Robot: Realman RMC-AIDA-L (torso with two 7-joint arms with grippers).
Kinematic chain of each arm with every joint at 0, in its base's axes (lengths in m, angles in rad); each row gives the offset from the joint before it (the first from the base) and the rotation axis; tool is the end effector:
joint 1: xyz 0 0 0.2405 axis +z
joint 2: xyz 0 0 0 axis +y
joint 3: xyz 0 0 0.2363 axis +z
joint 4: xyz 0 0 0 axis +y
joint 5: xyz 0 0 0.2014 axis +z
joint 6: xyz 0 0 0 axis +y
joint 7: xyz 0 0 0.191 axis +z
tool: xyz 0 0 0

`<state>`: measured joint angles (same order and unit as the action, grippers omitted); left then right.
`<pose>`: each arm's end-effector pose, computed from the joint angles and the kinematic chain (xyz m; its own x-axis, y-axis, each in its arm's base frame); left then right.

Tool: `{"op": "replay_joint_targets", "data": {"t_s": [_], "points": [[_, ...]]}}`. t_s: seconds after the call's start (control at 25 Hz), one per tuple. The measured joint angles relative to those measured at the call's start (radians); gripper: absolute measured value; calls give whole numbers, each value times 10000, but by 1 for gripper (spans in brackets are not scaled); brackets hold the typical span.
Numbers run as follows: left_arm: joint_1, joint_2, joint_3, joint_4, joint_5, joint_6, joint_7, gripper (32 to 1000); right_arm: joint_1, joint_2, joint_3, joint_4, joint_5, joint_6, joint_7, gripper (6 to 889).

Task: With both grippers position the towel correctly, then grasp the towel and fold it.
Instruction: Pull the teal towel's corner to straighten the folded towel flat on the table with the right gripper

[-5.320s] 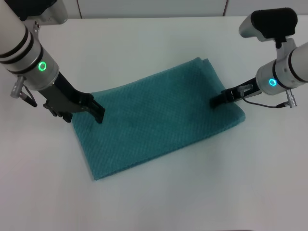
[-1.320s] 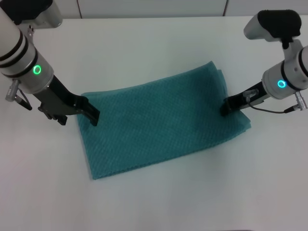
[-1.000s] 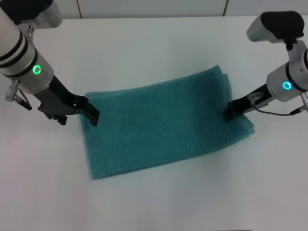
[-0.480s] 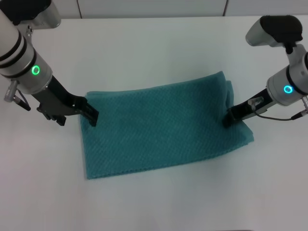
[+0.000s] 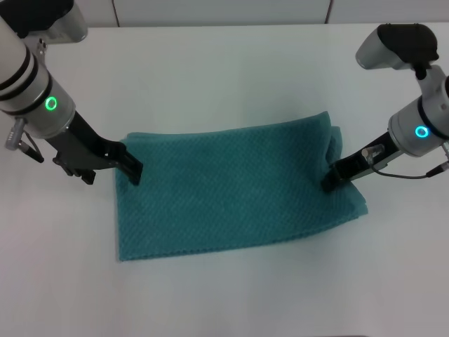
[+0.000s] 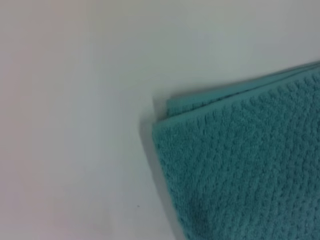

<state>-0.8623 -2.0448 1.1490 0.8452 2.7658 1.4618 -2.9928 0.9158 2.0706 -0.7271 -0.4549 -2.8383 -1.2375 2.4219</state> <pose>-0.2301 0.3811 -0.0337 0.2251 0.9741 -0.0197 0.8149 -0.1993 -0.5442 0.2631 0.3663 -0.0795 0.4134 -0.9070 0.0802 -0.8394 -0.4138 -0.3525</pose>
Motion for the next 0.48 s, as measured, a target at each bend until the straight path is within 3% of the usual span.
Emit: {"op": "replay_joint_targets", "data": {"t_s": [0.48], "points": [[18,0,0,19,12,0,0,891,0,2,0,-53,13,-423,-125,100]]}}
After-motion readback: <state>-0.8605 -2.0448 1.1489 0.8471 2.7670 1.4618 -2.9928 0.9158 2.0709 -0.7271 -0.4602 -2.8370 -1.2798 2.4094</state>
